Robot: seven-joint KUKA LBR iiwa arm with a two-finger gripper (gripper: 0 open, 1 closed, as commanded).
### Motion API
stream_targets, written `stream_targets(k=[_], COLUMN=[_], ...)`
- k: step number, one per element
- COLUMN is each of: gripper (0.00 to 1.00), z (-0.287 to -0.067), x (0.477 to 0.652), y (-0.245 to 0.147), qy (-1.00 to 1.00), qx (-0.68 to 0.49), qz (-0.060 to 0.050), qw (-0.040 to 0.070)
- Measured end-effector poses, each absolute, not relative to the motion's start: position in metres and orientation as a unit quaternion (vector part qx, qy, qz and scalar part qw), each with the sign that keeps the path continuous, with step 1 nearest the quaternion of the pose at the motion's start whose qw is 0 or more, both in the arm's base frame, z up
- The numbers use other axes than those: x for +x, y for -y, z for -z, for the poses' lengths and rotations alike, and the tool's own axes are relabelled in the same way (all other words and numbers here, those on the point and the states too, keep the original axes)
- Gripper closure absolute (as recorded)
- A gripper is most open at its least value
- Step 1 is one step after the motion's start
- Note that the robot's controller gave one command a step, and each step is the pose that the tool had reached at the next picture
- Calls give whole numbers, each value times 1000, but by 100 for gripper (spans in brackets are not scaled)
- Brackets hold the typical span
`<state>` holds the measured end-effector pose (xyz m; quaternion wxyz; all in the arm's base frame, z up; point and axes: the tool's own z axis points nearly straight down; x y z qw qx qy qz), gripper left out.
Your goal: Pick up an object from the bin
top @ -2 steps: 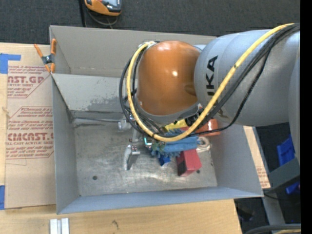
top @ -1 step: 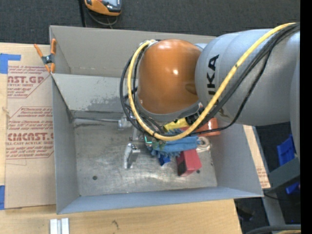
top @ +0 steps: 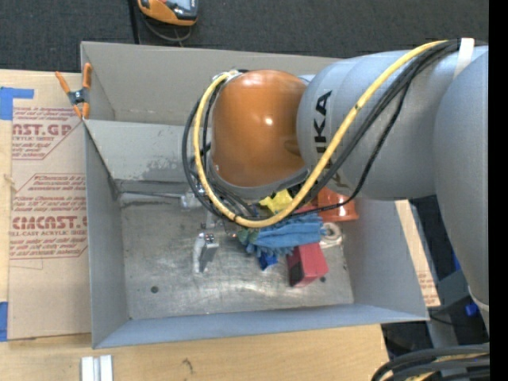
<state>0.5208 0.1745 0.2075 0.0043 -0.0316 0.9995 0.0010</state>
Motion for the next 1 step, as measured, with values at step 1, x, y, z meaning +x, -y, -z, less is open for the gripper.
stream_targets(k=[1], gripper=[0], z=[-154], x=[535], y=[-179], qy=[-999], qx=[-35], qz=[-1], qw=[2])
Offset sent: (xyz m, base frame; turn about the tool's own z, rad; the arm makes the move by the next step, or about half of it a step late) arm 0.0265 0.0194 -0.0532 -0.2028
